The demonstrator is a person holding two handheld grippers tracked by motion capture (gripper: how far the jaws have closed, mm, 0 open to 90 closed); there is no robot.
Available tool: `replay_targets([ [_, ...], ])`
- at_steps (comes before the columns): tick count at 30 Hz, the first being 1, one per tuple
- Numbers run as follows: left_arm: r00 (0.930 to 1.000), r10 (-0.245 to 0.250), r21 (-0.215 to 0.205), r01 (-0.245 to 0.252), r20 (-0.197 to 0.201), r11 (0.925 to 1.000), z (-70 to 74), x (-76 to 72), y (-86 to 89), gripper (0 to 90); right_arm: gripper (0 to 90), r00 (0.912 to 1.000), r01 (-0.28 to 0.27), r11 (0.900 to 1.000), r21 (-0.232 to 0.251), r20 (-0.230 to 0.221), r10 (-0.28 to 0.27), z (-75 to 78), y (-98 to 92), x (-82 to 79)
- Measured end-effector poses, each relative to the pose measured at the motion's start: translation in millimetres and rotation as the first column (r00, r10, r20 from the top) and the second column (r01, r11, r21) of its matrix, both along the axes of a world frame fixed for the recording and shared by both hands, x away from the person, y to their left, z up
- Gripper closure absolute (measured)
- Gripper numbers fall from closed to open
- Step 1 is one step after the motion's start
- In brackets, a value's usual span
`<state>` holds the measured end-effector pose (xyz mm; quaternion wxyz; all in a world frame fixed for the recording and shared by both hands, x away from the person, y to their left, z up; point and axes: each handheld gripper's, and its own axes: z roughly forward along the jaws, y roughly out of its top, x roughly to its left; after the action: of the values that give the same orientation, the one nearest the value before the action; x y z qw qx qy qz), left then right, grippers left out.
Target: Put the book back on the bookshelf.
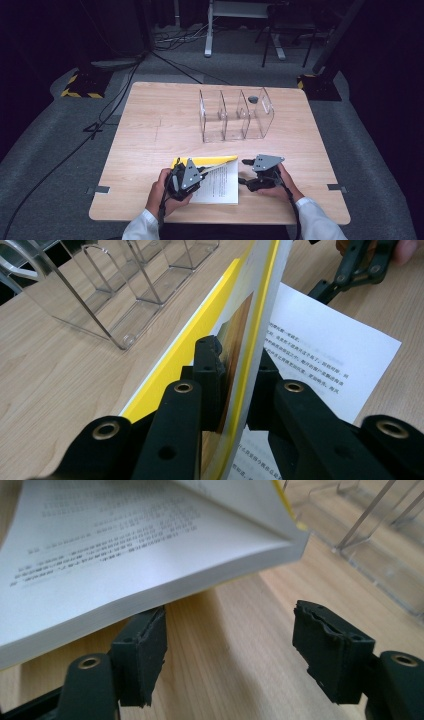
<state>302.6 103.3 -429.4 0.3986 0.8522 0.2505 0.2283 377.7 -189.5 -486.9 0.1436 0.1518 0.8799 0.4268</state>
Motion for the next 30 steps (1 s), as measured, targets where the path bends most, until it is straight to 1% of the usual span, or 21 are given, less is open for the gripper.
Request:
replay_targets([
  [1, 1.0, -0.003, -0.008, 0.003, -0.003, 1.0, 0.1, 0.8, 1.1, 80.0, 31.1, 0.9999, 0.005, 1.0, 0.009, 0.013, -0.005, 2.5, 0.0, -0.9],
  [2, 0.9999, -0.007, -0.029, 0.006, -0.01, 0.9996, -0.2, 1.5, 2.0, 80.0, 31.7, 0.9998, 0.009, 1.0, 0.026, 0.016, -0.009, 4.4, -0.9, -1.7],
  [3, 0.9999, -0.007, -0.029, 0.006, -0.01, 0.9996, -0.2, 1.5, 2.0, 80.0, 32.4, 0.9999, 0.011, 0.998, 0.063, 0.01, -0.012, 6.6, -3.2, -1.9],
  [4, 0.9999, -0.011, -0.043, 0.01, -0.011, 0.999, -0.3, 2.0, 1.9, 80.0, 32.4, 0.9999, 0.011, 0.998, 0.063, 0.01, -0.012, 6.6, -3.2, -1.9],
  [5, 0.9999, -0.014, -0.048, 0.014, -0.009, 0.9987, -0.3, 1.7, 0.6, 80.1, 32.4, 0.9997, 0.019, 0.996, 0.088, 0.011, -0.02, 9.3, -5.7, -2.0],
  [7, 0.9993, -0.037, -0.056, 0.036, -0.008, 0.9978, -0.7, 2.8, -3.0, 80.3, 32.4, 0.999, 0.031, 0.993, 0.117, 0.029, -0.035, 15.9, -9.4, -2.3],
  [8, 0.9987, -0.05, -0.068, 0.049, -0.009, 0.9965, -1.0, 3.5, -5.0, 80.3, 32.4, 0.9984, 0.04, 0.99, 0.138, 0.034, -0.045, 19.8, -11.3, -2.3],
  [10, 0.9975, -0.071, -0.089, 0.07, -0.004, 0.9935, -0.3, 4.8, -11.0, 80.2, 32.4, 0.9984, 0.044, 0.983, 0.181, 0.027, -0.05, 27.6, -14.7, -1.6],
  [11, 0.9969, -0.078, -0.089, 0.078, -0.001, 0.993, 0.3, 5.2, -14.3, 80.1, 32.4, 0.9978, 0.049, 0.978, 0.204, 0.035, -0.057, 32.0, -16.2, -1.7],
  [13, 0.9959, -0.09, -0.095, 0.09, -0.002, 0.9914, 0.8, 6.8, -20.0, 80.0, 32.5, 0.9958, 0.066, 0.973, 0.222, 0.047, -0.078, 37.5, -17.1, -1.4],
  [16, 0.9955, -0.095, -0.118, 0.094, -0.003, 0.9886, 2.4, 8.6, -22.6, 79.5, 32.5, 0.9914, 0.096, 0.964, 0.247, 0.063, -0.115, 46.8, -18.1, 1.4],
  [18, 0.9956, -0.094, -0.143, 0.092, -0.007, 0.9854, 4.7, 9.1, -19.1, 79.2, 32.5, 0.9902, 0.102, 0.96, 0.26, 0.066, -0.123, 51.1, -17.3, 1.7],
  [20, 0.9959, -0.088, -0.169, 0.084, -0.019, 0.982, 5.6, 8.0, -13.8, 78.8, 32.5, 0.9896, 0.095, 0.958, 0.272, 0.078, -0.12, 56.9, -13.4, 1.9],
  [21, 0.9957, -0.091, -0.171, 0.086, -0.019, 0.9815, 6.5, 6.6, -10.3, 78.9, 32.5, 0.9897, 0.089, 0.957, 0.275, 0.085, -0.116, 59.2, -11.4, 1.6],
  [23, 0.9965, -0.083, -0.159, 0.079, -0.015, 0.9841, 6.1, 0.3, -4.1, 78.8, 32.7, 0.9883, 0.08, 0.955, 0.285, 0.102, -0.113, 65.9, -4.4, -0.3],
  [25, 0.9973, -0.071, -0.161, 0.068, -0.016, 0.9847, 5.7, -5.0, 2.4, 78.1, 33.3, 0.9876, 0.064, 0.948, 0.311, 0.116, -0.105, 75.2, 3.0, -2.7],
  [26, 0.9976, -0.067, -0.168, 0.063, -0.017, 0.9838, 6.2, -7.4, 7.2, 78.1, 33.4, 0.9879, 0.053, 0.946, 0.32, 0.121, -0.096, 78.4, 5.3, -3.7],
  [27, 0.998, -0.061, -0.178, 0.056, -0.019, 0.9824, 6.7, -9.1, 12.3, 78.2, 33.4, 0.9884, 0.039, 0.945, 0.324, 0.126, -0.084, 82.3, 9.1, -5.0],
  [30, 0.9976, -0.058, -0.2, 0.05, -0.038, 0.9785, 5.2, -13.4, 24.7, 78.1, 34.7, 0.9865, 0.02, 0.951, 0.309, 0.149, -0.069, 90.5, 24.0, -9.7],
])
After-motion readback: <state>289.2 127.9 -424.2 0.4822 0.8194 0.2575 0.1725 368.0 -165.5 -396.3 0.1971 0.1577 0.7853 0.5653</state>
